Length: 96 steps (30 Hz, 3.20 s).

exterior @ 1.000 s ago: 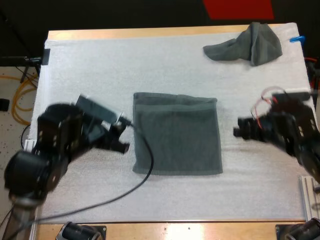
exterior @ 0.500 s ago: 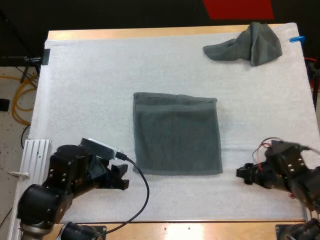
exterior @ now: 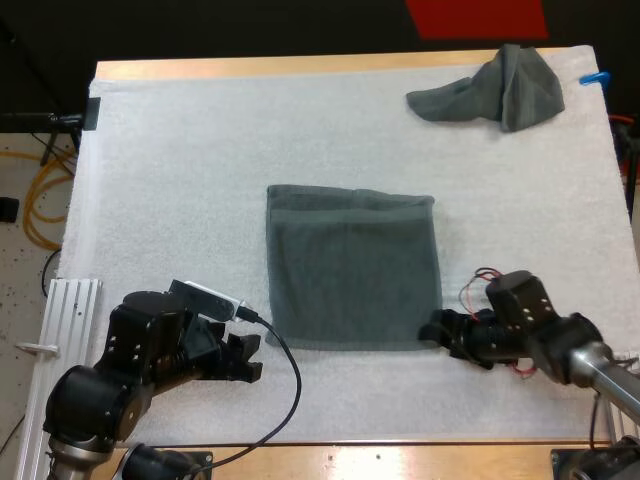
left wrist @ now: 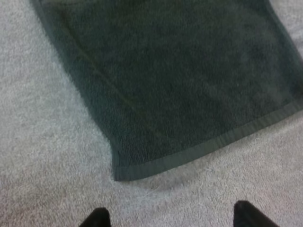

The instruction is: Pick towel from pile fold and stack

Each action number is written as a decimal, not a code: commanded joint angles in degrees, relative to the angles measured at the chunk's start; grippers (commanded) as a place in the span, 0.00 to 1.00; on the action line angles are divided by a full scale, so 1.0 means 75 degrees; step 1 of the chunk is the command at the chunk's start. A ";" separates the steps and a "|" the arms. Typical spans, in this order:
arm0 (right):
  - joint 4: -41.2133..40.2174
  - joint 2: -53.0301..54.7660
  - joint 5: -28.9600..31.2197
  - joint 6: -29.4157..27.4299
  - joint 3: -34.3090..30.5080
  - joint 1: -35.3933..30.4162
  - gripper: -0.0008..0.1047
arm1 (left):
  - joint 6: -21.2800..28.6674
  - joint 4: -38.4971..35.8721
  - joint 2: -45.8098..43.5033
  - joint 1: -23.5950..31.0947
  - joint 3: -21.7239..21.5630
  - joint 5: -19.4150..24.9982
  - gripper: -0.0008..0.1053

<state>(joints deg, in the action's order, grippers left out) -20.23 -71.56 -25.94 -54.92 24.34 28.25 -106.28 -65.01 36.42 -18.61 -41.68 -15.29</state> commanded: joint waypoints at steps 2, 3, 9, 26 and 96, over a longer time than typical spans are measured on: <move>0.0411 -0.0441 -0.0168 0.0154 0.0000 -0.0007 0.60 | -0.0087 0.0089 -0.0041 -0.0005 -0.0019 -0.0097 0.51; 0.0514 -0.0540 -0.0172 0.0162 0.0000 -0.0007 0.60 | -0.0087 0.0089 -0.0041 -0.0005 -0.0019 -0.0125 0.51; 0.1278 -0.1075 -0.0470 0.0216 0.0000 -0.0007 0.59 | -0.0087 0.0089 -0.0041 -0.0005 -0.0019 -0.0161 0.51; 0.0257 -0.0363 -0.0055 -0.0477 0.0000 -0.0007 0.01 | -0.0087 0.1229 0.0791 -0.0005 0.0181 -0.0902 0.51; -0.2348 0.2432 0.0252 -0.1105 0.0000 -0.0007 0.01 | -0.0078 0.1075 0.5266 -0.2856 -0.0057 -0.1251 0.01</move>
<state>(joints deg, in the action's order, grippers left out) -36.93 -53.39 -23.43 -62.57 24.38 28.25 -107.31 -55.31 76.11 -39.74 -41.74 -24.77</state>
